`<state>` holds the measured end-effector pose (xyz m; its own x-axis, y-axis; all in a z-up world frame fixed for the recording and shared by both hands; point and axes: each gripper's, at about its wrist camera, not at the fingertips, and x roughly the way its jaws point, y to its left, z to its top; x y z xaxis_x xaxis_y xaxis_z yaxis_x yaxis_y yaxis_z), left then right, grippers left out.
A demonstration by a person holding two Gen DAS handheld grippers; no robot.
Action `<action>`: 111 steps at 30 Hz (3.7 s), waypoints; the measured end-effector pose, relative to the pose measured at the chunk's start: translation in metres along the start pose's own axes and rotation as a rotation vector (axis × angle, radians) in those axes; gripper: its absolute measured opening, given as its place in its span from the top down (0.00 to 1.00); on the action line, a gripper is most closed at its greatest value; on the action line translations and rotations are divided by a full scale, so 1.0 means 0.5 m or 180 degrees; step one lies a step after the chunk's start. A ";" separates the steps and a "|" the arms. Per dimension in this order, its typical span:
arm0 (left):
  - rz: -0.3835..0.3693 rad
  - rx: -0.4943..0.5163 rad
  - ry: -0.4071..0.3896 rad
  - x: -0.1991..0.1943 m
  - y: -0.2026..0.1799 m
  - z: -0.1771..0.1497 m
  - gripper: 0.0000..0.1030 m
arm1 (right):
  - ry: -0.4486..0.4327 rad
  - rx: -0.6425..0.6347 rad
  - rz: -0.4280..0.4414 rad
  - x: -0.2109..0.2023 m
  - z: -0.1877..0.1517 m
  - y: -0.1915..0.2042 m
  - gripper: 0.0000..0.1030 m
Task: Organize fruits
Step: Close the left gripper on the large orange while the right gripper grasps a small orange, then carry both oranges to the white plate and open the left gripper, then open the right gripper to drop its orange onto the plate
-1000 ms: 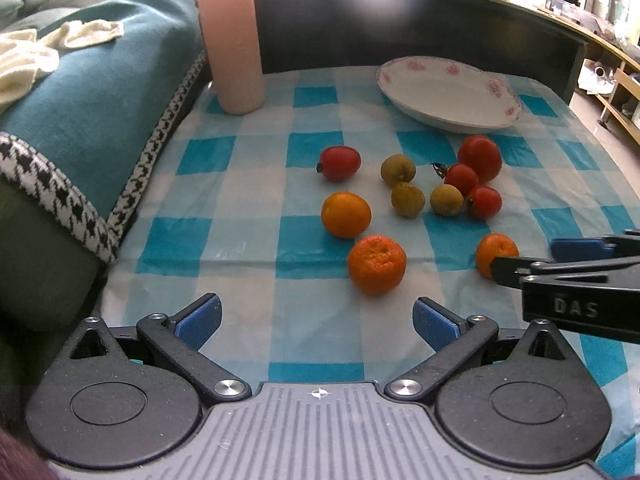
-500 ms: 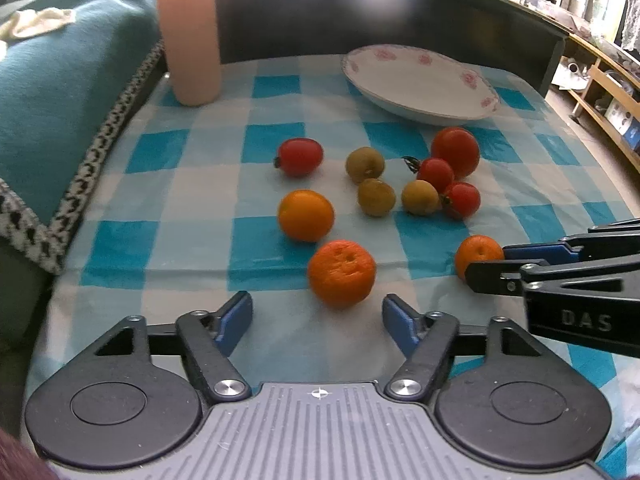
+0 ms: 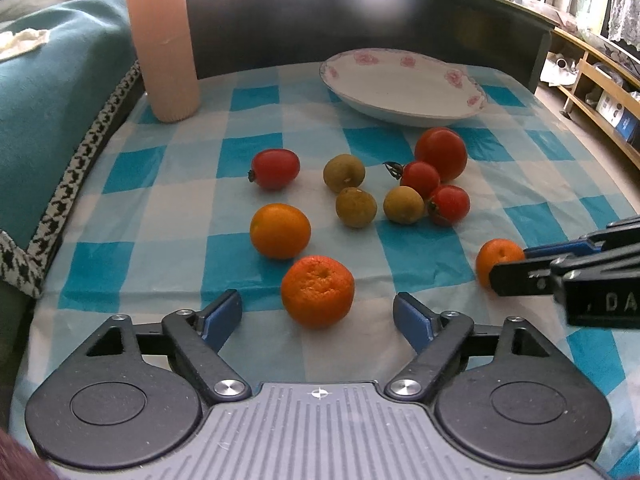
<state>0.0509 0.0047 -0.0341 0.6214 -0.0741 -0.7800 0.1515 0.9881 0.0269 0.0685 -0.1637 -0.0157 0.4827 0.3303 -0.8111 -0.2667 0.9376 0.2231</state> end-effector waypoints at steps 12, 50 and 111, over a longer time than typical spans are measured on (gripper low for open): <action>0.0021 0.0097 0.0194 -0.005 -0.020 0.028 0.50 | -0.0047 0.0104 -0.0130 -0.030 0.011 -0.022 0.59; -0.0288 0.0116 -0.0119 0.015 -0.051 0.231 0.58 | -0.0445 0.0084 -0.0269 -0.042 0.155 -0.023 0.59; 0.0055 0.0230 -0.0099 0.154 -0.054 0.313 0.35 | -0.0557 0.0238 -0.0303 0.106 0.269 -0.140 0.55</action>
<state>0.2150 -0.0485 0.0030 0.6479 -0.0622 -0.7591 0.1948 0.9770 0.0862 0.2248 -0.1971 -0.0016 0.6420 0.2477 -0.7256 -0.1537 0.9688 0.1947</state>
